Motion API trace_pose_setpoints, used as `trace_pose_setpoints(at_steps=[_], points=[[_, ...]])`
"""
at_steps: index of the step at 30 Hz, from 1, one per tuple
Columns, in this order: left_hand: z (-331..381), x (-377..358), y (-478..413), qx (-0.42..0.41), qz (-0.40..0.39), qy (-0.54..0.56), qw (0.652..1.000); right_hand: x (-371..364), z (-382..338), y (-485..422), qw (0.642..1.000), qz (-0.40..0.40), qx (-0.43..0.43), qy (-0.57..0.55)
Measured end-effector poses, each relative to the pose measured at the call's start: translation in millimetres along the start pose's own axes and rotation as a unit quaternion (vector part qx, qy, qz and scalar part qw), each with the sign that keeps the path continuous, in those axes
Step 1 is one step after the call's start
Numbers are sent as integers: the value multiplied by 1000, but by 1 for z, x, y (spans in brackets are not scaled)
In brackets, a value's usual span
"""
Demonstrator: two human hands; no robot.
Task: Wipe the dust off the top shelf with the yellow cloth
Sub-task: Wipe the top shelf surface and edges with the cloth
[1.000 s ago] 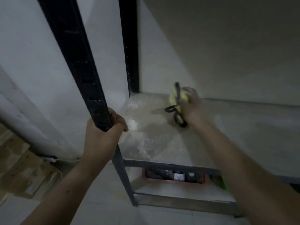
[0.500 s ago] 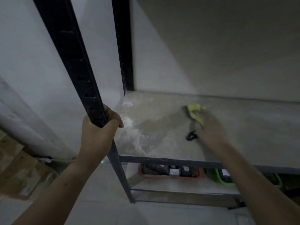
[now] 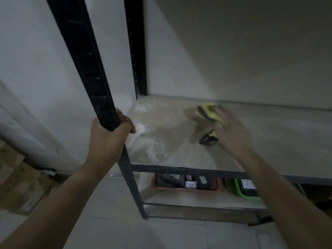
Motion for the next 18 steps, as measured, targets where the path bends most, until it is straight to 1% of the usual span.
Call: trace_pose_setpoints(at_steps=[1, 2, 3, 4, 5, 7, 9, 11, 12, 13, 15, 16, 17, 18], points=[[0, 0, 0, 2, 2, 1, 1000, 15, 24, 7, 999, 21, -8, 44], [0, 0, 1, 3, 4, 3, 1000, 26, 42, 17, 990, 39, -47, 126], [0, 0, 1, 5, 8, 6, 1000, 28, 59, 24, 976, 53, -133, 164], [0, 1, 1, 6, 13, 8, 1000, 27, 69, 31, 963, 91, -180, 181], [0, 0, 2, 7, 16, 8, 1000, 20, 70, 34, 957, 109, -187, 192], [0, 0, 2, 10, 18, 3, 1000, -11, 52, 35, 959, 87, -186, 194], [0, 1, 2, 12, 18, 2, 1000, -46, 22, 28, 959, 69, -165, 221], [1, 1, 1, 18, 18, 2, 1000, -89, -22, 21, 955, 59, -83, 278], [1, 1, 1, 20, 21, 1, 1000, -110, -45, 18, 956, 45, -54, 284], [2, 2, 2, 20, 24, -1, 1000, -129, -63, 13, 963, 12, -54, 263], [3, 2, 3, 12, 27, -10, 1000, -161, -92, 0, 980, -89, -71, 165], [3, 2, 3, 7, 26, -15, 1000, -172, -105, -7, 984, -136, -59, 95], [4, 2, 4, 3, 26, -17, 1000, -178, -118, -13, 985, -166, -26, 33], [4, 2, 4, 5, 28, -18, 999, -177, -128, -15, 984, -174, -1, -23]])
Point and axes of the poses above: each hand's wrist, its own y-axis away from the middle knuckle, its own x-axis out of the back of the hand, z = x × y, the point moved 4 cm from there along -y, towards the middle knuckle, and after that the axes turned 11 degrees about -z, right-handed, at the moved point
